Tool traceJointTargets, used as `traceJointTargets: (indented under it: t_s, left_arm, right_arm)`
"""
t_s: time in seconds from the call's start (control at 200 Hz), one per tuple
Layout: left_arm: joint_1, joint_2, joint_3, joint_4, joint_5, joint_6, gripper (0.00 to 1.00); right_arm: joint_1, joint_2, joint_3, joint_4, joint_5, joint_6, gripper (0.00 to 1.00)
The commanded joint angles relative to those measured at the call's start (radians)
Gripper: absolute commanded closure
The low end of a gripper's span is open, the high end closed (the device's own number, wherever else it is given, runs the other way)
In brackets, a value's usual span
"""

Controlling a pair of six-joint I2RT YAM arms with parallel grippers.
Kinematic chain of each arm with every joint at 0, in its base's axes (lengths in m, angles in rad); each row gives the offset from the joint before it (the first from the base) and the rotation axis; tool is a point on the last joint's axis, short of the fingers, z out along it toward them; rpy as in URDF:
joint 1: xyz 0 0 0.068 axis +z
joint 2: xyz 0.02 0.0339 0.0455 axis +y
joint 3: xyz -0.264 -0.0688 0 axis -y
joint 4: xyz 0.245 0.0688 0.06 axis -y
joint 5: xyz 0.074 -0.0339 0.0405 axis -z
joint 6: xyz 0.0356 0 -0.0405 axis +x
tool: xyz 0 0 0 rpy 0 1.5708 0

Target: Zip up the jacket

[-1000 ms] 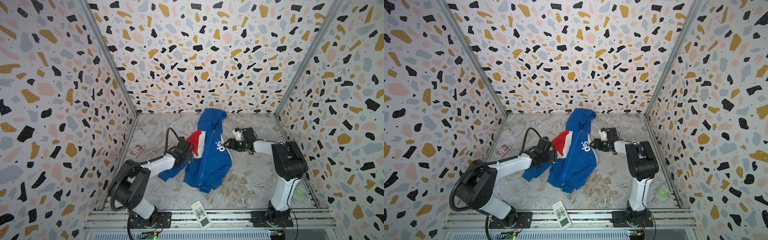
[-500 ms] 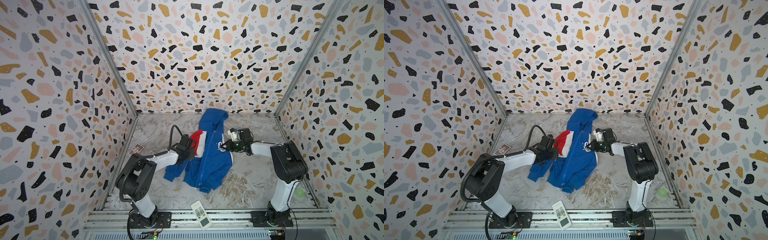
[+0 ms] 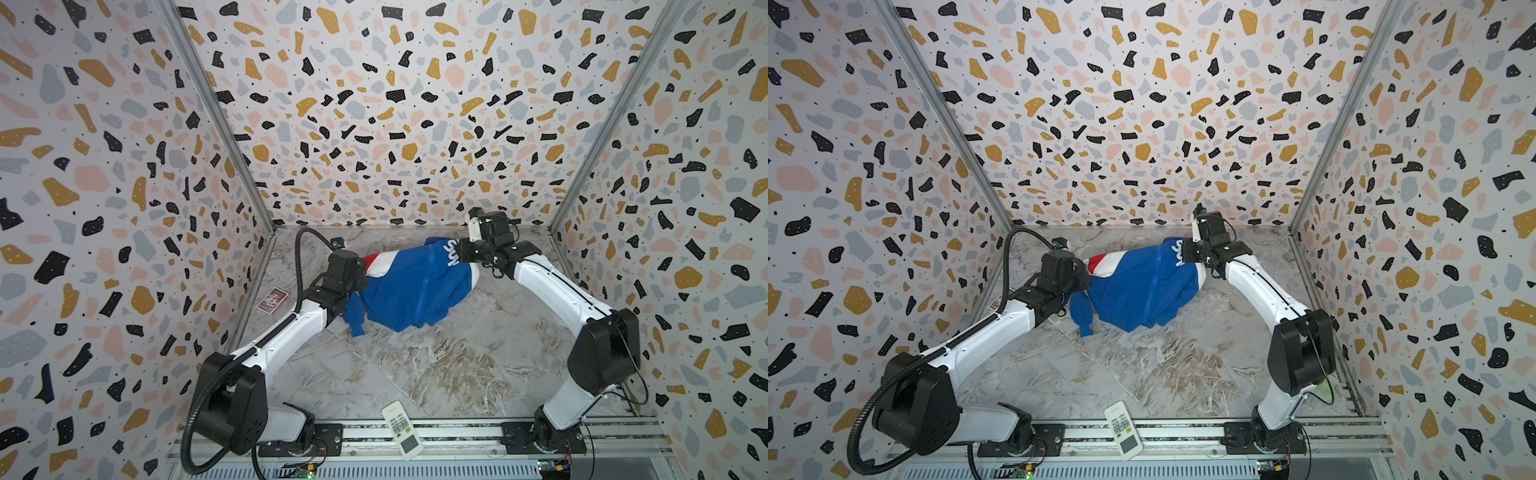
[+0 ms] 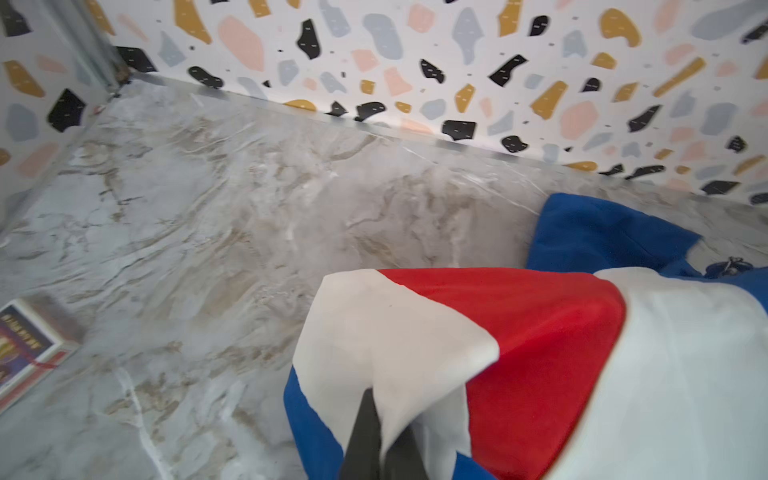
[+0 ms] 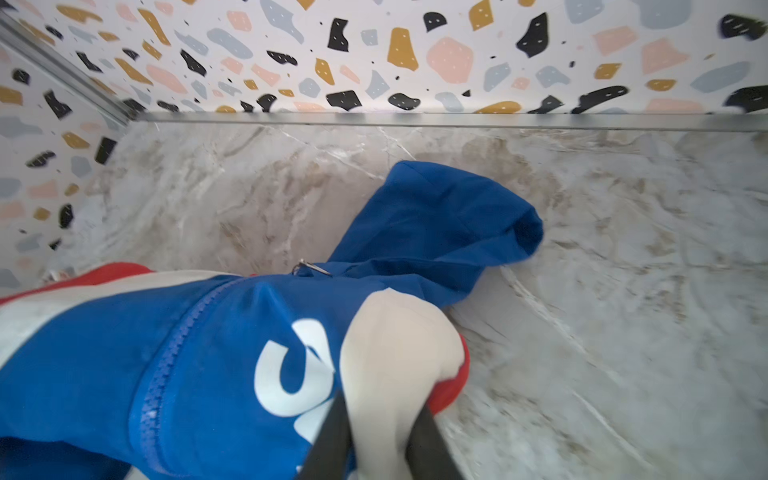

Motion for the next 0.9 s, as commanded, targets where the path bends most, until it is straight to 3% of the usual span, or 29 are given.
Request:
traceJointTargets:
  t_s: [0.0, 0.175, 0.401, 0.606, 0.896]
  left_arm:
    - [0.046, 0.023, -0.021, -0.012, -0.002, -0.006, 1.00]
    - [0.056, 0.045, -0.075, 0.021, 0.050, -0.012, 1.00]
    - [0.056, 0.070, -0.117, 0.071, 0.158, -0.020, 1.00]
    - [0.056, 0.047, -0.129, 0.067, 0.175, -0.023, 1.00]
    - [0.056, -0.010, -0.142, 0.049, 0.149, -0.024, 1.00]
  right_arm:
    - [-0.002, 0.088, -0.042, -0.037, -0.104, 0.034, 0.45]
    - [-0.016, -0.073, -0.337, 0.237, -0.178, 0.161, 0.38]
    - [-0.171, -0.298, -0.768, 0.539, -0.347, 0.294, 0.36]
    - [-0.113, -0.164, -0.755, 0.642, -0.423, 0.316, 0.34]
    - [0.036, 0.081, -0.648, 0.729, -0.380, 0.418, 0.34]
